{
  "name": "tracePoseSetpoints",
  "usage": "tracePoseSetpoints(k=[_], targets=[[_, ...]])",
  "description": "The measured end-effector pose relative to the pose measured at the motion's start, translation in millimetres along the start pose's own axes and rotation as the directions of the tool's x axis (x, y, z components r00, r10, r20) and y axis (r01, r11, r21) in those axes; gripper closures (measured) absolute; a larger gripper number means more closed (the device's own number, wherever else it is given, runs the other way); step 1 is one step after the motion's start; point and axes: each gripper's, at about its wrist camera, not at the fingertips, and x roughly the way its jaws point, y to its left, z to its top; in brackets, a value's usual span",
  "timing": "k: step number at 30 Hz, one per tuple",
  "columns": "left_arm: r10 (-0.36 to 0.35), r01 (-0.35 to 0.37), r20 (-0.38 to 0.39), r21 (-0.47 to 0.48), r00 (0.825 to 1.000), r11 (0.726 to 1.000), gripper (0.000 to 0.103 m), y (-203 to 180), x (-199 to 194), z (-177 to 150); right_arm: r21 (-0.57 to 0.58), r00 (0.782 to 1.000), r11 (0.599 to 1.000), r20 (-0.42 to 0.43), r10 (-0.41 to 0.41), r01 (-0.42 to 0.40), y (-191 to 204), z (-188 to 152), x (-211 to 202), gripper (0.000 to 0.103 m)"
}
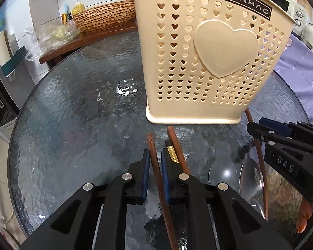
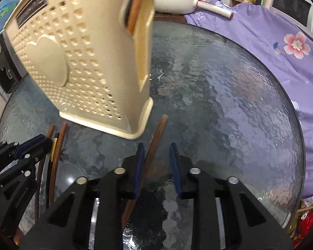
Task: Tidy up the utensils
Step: 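Close left tool on wooden chopsticks while right tool grasps a wooden chopstick, then lift chopsticks with left tool while right tool carries its chopstick over holder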
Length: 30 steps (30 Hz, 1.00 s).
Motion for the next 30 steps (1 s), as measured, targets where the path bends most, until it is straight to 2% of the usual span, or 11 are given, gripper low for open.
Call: tracePoseSetpoints(k=[6, 12, 23, 28, 30], targets=[[0.001, -0.001, -0.001, 0.004, 1.0, 1.0, 0.094, -1, -1, 0, -0.01, 1.0, 1.0, 0.005, 0.011, -0.011, 1, -1, -1, 0.09], [0.008, -0.008, -0.002, 0.012, 1.0, 1.0, 0.094, -2, 0, 0, 0.011, 1.0, 1.0, 0.012, 0.021, -0.022, -11, 1, 1, 0.094], [0.021, -0.021, 0.0, 0.015, 1.0, 1.0, 0.095, -4, 3, 3, 0.06, 0.999, 0.997, 0.018, 0.047, -0.048, -24, 5, 3, 0.095], [0.024, -0.024, 0.002, 0.0, 1.0, 1.0, 0.096, -3, 3, 3, 0.09, 0.997, 0.993, 0.026, 0.078, -0.08, -31, 7, 5, 0.095], [0.019, -0.019, 0.002, -0.012, 1.0, 1.0, 0.096, -1, 3, 3, 0.111, 0.993, 0.987, 0.038, 0.112, -0.116, -36, 7, 4, 0.095]])
